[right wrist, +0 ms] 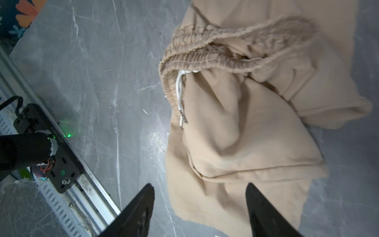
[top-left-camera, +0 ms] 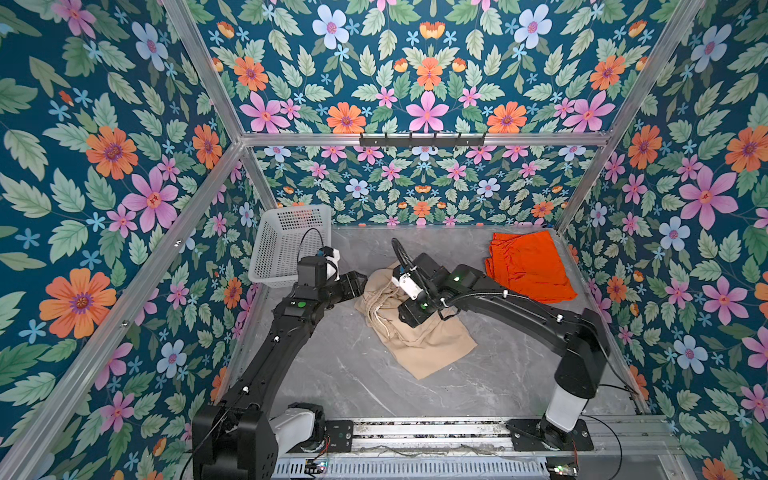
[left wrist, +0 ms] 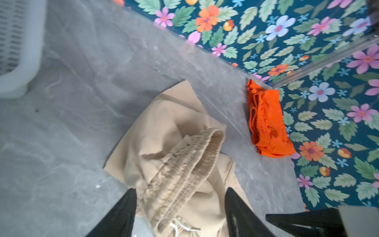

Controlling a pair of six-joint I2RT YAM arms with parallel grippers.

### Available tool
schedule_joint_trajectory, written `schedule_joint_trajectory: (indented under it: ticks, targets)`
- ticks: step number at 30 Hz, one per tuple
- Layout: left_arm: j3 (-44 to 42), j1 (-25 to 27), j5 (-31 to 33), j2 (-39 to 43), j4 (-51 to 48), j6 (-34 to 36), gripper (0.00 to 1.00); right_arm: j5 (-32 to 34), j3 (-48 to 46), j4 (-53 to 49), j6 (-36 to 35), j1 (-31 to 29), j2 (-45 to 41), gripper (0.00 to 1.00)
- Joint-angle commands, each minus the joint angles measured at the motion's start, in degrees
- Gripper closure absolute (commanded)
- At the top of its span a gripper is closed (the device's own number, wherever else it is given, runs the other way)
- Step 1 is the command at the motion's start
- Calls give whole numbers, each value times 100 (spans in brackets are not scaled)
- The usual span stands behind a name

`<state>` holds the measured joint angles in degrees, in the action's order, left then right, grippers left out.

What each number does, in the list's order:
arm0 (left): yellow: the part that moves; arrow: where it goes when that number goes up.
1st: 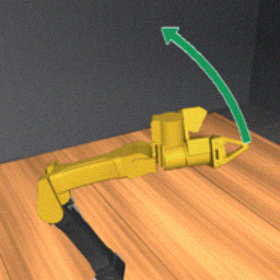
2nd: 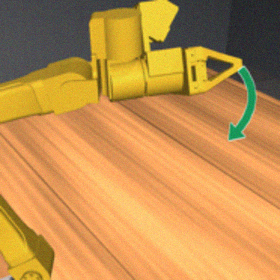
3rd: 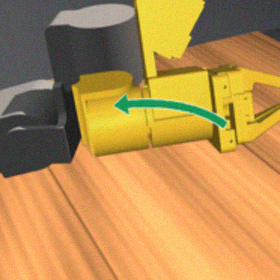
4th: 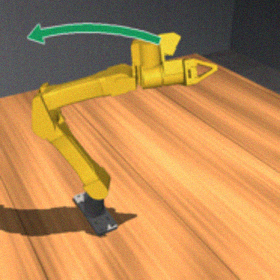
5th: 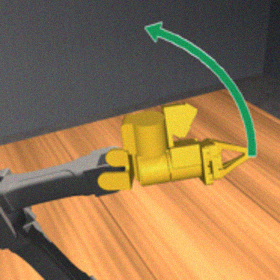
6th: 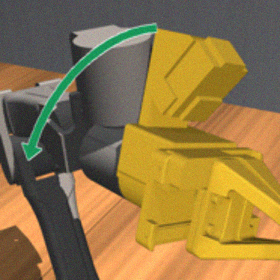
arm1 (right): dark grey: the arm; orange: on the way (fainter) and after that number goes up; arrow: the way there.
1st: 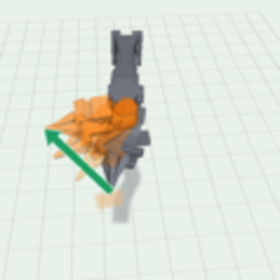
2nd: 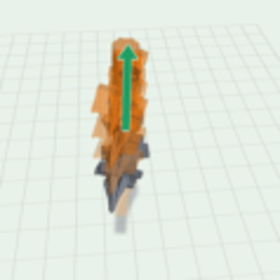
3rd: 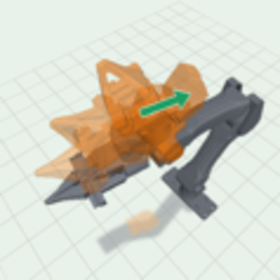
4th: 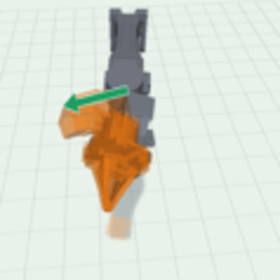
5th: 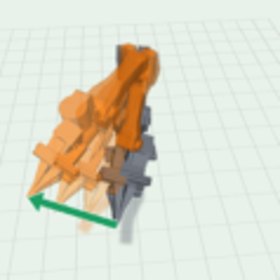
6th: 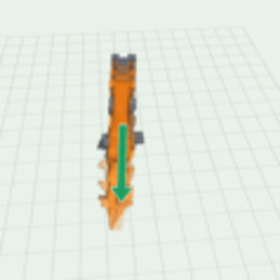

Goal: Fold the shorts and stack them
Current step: 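Grasp the trousers' waistband with both grippers at its two ends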

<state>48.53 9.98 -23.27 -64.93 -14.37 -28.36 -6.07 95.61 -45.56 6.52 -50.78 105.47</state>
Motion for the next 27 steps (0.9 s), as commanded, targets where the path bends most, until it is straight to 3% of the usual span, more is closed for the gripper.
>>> schedule_joint_trajectory:
  ticks: [1, 6, 10, 18, 27]
  targets:
    - [-230, -148, -156, 199, 109, -190, 31, -331, 397, -32, 335, -10, 433, 30]
    - [-570, -135, -390, 184, 496, 97, 32, -493, 850, 323, 1267, 38, 908, 30]
    - [-503, 172, -442, 1, 587, 814, 33, -656, 448, 779, 1770, 271, 694, 30]
    - [188, 777, 365, -1173, -59, 2043, 30, -673, -1103, 1651, 1966, 820, -433, 30]
    - [996, 1180, 375, -2391, 78, 2599, 26, -220, -2327, 2228, 1779, 1042, -1691, 30]
